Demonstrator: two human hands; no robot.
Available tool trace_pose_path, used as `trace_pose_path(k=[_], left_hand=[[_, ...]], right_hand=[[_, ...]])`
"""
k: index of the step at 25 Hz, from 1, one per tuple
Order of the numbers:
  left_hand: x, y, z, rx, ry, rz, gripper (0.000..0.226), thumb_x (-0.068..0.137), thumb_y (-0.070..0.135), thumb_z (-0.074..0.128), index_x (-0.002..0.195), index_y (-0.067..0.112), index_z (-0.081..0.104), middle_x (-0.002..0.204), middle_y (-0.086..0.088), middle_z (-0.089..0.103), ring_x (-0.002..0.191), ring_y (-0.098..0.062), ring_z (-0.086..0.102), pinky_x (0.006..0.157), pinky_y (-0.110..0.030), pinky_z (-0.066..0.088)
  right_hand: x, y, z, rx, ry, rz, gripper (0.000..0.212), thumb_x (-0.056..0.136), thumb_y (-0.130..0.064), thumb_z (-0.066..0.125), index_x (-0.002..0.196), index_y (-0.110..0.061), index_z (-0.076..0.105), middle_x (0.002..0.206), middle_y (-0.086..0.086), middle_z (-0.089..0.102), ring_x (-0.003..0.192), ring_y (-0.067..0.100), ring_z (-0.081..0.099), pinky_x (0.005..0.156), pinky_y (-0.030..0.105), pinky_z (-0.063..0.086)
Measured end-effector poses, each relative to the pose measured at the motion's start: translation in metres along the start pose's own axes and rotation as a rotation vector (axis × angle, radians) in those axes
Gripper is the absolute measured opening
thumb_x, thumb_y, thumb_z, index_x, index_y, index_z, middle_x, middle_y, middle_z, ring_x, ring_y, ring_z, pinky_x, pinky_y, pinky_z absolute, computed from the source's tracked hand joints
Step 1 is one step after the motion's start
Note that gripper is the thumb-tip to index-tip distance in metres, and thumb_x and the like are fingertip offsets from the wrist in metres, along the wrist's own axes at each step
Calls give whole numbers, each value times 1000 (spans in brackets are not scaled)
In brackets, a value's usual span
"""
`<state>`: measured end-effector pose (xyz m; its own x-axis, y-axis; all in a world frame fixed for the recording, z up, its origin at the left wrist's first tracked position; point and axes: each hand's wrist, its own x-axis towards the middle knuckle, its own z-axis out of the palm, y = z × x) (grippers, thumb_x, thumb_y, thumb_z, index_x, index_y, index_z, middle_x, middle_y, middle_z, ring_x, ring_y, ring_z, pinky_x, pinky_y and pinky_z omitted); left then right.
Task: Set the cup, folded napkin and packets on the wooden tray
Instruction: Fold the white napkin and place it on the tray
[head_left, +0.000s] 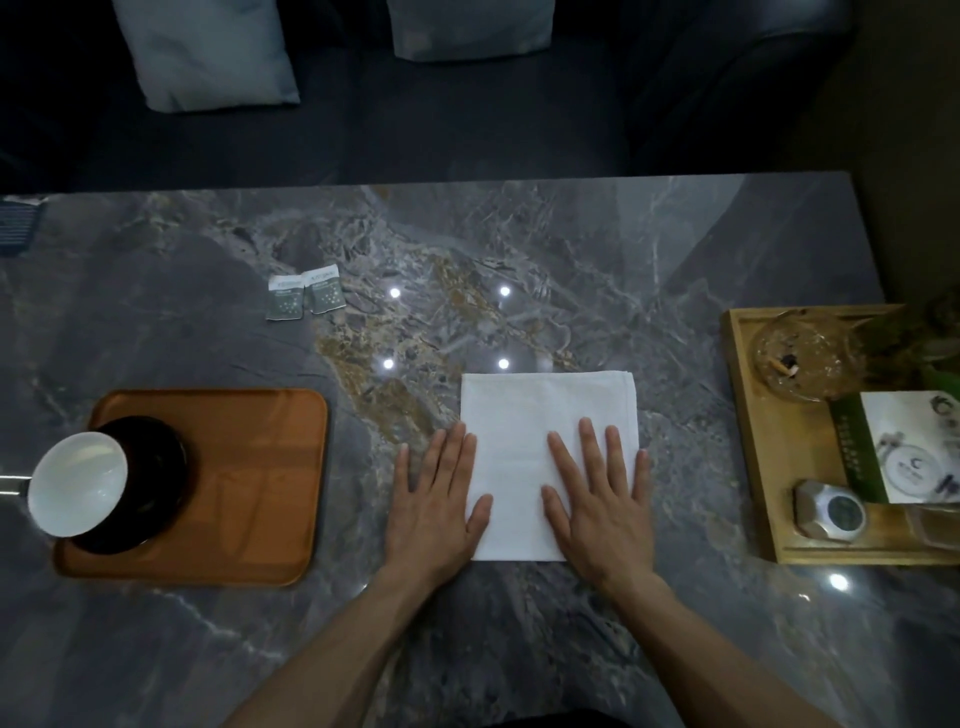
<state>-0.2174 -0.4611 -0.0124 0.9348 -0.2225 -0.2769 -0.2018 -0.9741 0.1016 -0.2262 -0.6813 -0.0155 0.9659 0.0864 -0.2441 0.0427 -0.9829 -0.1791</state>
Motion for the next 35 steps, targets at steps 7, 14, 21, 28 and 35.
trace_pose_path(k=[7,14,21,28,35], left_hand=[[33,-19,-31,-13,196,69,44,91,44,44,128,22,54,122,2,62,112,-23,54,112,-58,14],[118,-34,-82,-204,-36,15,45,81,43,67,121,25,56,115,-3,57,104,-24,56,83,-38,45],[148,-25,-97,-206,-259,-18,40,68,30,75,101,22,54,95,1,63,88,-23,59,61,-33,38],[150,-24,-100,-287,-349,4,24,68,17,70,89,19,59,87,0,63,82,-22,59,68,-41,49],[122,-17,-99,-478,-195,-9,8,81,21,62,88,19,60,90,-2,63,84,-23,58,73,-38,50]], right_hand=[[38,14,-40,41,30,-41,56,95,-50,43,145,-26,39,150,9,42,136,33,34,117,53,19],[112,48,-87,-42,-126,-41,67,80,-42,73,140,-34,42,139,2,48,126,27,45,102,50,36],[140,43,-99,-83,-291,-5,56,72,-37,82,116,-32,49,112,2,61,92,26,60,76,39,52],[147,41,-97,-88,-356,-22,49,72,-34,82,113,-24,56,115,2,58,99,25,58,68,33,40],[125,43,-101,44,-261,-22,34,78,-27,74,108,-26,59,110,2,64,99,24,58,75,35,47]])
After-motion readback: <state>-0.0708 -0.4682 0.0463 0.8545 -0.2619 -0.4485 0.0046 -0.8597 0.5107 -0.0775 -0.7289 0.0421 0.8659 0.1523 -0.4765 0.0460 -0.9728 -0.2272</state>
